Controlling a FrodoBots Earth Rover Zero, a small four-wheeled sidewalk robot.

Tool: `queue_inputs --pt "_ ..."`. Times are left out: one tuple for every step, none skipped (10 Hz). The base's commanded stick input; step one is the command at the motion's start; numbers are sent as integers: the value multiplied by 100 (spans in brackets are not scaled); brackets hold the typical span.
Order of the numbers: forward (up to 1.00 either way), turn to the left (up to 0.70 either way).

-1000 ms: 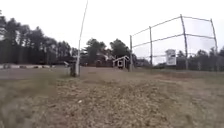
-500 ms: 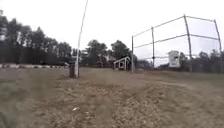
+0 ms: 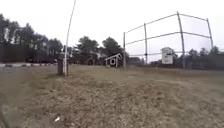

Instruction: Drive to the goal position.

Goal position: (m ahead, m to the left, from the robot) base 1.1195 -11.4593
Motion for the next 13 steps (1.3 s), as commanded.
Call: queue_inputs --pt "70 0" --pt "70 0" --pt "70 0" --pt "70 0" --pt "70 0" --pt "70 0" --pt "70 0" --pt "70 0" --pt "70 0" --pt "70 0" --pt "70 0" --pt "70 0" --pt "70 0"
